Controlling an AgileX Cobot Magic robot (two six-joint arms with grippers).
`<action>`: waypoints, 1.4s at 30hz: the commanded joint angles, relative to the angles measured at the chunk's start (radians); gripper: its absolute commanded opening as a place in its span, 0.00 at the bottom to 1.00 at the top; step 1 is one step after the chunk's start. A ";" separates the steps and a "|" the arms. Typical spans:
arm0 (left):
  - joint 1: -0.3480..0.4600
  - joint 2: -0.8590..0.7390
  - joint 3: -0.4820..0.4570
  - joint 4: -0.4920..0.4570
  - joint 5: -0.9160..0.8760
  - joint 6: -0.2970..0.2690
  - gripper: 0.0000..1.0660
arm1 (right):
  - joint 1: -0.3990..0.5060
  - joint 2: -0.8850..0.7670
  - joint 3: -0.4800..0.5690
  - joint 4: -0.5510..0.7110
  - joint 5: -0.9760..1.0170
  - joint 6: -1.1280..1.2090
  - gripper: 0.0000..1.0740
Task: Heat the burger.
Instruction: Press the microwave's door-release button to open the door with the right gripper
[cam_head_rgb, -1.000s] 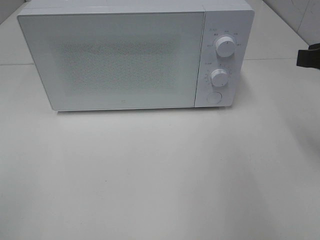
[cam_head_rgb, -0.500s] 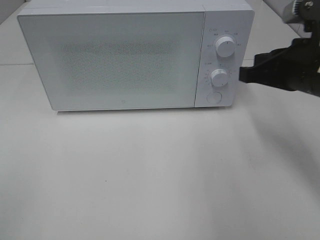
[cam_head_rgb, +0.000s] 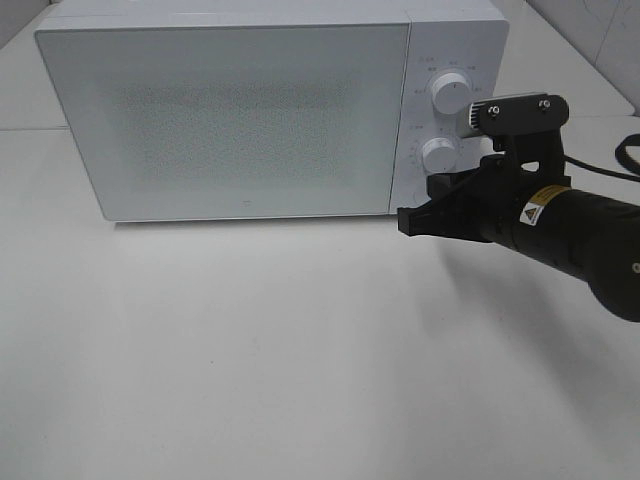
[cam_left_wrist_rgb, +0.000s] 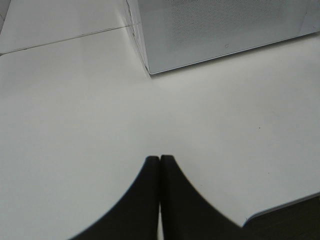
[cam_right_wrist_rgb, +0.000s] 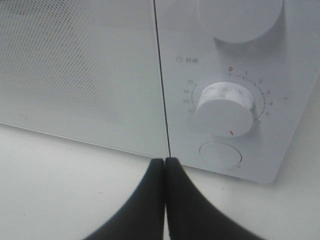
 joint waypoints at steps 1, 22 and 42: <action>0.001 -0.022 0.003 -0.004 -0.013 -0.002 0.00 | 0.002 0.031 -0.005 -0.005 -0.070 0.031 0.00; 0.001 -0.022 0.003 -0.004 -0.013 -0.002 0.00 | -0.001 0.263 -0.113 0.134 -0.147 0.620 0.00; 0.001 -0.022 0.003 -0.004 -0.013 -0.002 0.00 | -0.001 0.349 -0.183 0.300 -0.156 0.963 0.00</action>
